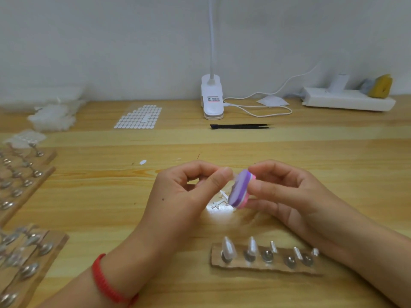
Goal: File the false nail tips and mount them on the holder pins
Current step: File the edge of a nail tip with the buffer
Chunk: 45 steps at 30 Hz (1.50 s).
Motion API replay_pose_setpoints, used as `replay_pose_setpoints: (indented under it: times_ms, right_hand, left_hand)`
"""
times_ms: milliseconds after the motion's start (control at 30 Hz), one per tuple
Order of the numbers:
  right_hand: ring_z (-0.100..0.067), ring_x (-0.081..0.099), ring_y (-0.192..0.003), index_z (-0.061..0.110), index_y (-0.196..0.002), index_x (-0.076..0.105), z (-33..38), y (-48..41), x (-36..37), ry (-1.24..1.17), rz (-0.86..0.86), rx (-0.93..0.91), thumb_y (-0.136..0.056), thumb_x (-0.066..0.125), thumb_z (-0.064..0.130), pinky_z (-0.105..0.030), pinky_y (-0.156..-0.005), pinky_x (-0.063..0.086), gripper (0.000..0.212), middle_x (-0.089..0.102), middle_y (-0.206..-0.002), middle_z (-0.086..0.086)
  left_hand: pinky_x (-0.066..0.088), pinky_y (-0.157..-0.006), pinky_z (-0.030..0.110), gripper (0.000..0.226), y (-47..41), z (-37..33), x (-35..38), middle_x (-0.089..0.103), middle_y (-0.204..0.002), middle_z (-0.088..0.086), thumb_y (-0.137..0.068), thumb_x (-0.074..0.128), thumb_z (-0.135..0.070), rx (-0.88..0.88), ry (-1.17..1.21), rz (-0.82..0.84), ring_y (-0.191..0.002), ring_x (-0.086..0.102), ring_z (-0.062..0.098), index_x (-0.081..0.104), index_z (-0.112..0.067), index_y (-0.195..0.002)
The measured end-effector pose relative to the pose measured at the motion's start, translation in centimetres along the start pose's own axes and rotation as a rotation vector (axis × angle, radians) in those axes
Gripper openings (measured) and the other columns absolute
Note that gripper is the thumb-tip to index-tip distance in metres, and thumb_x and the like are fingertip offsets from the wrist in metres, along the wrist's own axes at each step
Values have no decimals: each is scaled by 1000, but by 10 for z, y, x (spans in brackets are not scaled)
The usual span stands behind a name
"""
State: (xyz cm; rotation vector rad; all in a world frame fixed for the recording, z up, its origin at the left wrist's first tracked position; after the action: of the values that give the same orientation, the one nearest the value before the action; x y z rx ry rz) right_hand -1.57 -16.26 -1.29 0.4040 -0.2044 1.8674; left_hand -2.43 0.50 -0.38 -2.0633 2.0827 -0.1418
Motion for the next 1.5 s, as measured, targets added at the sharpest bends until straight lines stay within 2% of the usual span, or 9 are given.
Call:
replay_pose_setpoints:
  times_ms: [233, 400, 500, 633, 833, 1000, 1133, 1400, 1500]
  right_hand:
    - [-22, 72, -72, 18, -80, 76, -3, 2, 3, 119, 69, 20, -61, 85, 14, -28, -68, 58, 21, 74, -86, -9]
    - [-17, 72, -71, 14, -78, 78, -1, 0, 0, -33, 5, 7, -61, 80, 8, -21, -63, 57, 18, 74, -82, -6]
    - [-20, 73, -80, 13, -92, 79, 0, -1, -2, -60, -23, 24, -63, 78, 8, -22, -68, 57, 30, 75, -90, -10]
    - [-19, 74, -84, 14, -94, 79, 0, 0, 2, 15, 10, 27, -62, 77, 13, -21, -69, 56, 32, 75, -95, -13]
    - [-21, 74, -82, 11, -90, 79, -1, 0, -1, -48, -31, 13, -67, 78, 5, -22, -68, 57, 24, 75, -90, -13]
    - [-19, 74, -79, 12, -87, 80, -1, 0, 1, -6, -35, 9, -63, 77, 7, -21, -67, 57, 24, 75, -88, -11]
    - [-18, 74, -79, 13, -87, 80, 0, 0, 2, 32, -15, 14, -57, 84, 5, -20, -66, 56, 31, 75, -88, -10]
    - [-19, 74, -84, 14, -88, 80, -2, -1, -1, -5, -14, 31, -62, 81, 8, -20, -69, 57, 27, 75, -91, -10]
    - [-20, 73, -86, 13, -88, 80, 0, -1, -1, -42, -33, 21, -65, 74, 7, -21, -70, 57, 25, 75, -92, -12]
  left_hand:
    - [28, -44, 6, 35, -2, 1, 1, 39, -42, -15, -60, 66, -42, 13, 35, -24, -39, 37, 1, 74, -9, -70]
    - [32, -47, 2, 25, -3, 1, -1, 46, -41, -19, -67, 65, -36, 10, 73, -44, -43, 48, -4, 74, -14, -74]
    - [32, -48, 2, 23, -1, 1, 0, 47, -43, -18, -69, 66, -34, 14, 69, -17, -43, 46, -4, 74, -13, -73]
    - [26, -43, 9, 24, 1, 0, 2, 33, -56, 7, -65, 75, -41, 3, 32, 29, -42, 27, 3, 73, -16, -67]
    - [24, -43, 11, 33, 0, 0, 2, 28, -62, 27, -61, 68, -43, -3, 10, 7, -44, 23, 7, 73, -12, -72]
    - [23, -41, 10, 32, 0, 1, 2, 26, -58, 14, -61, 68, -42, 5, 24, 7, -42, 24, 4, 72, -11, -71]
    - [25, -42, 9, 28, 0, 0, 2, 30, -60, 16, -62, 67, -41, 3, 21, 23, -41, 25, 4, 73, -15, -68]
    - [26, -41, 6, 21, 0, 1, 3, 31, -52, 0, -63, 68, -35, -13, 60, 15, -38, 28, 2, 72, -14, -64]
    - [27, -41, 5, 20, 1, 0, 3, 30, -54, 4, -62, 68, -34, -17, 73, 37, -38, 27, 2, 73, -15, -64]
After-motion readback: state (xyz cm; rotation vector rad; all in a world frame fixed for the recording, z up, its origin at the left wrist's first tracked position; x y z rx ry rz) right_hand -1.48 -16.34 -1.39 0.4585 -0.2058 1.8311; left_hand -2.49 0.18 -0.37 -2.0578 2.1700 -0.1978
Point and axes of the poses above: each hand's wrist, its own y-axis away from the middle knuckle, its own x-axis out of the palm, z = x × y, the point moved 2 cm from there along -y, towards the middle knuckle
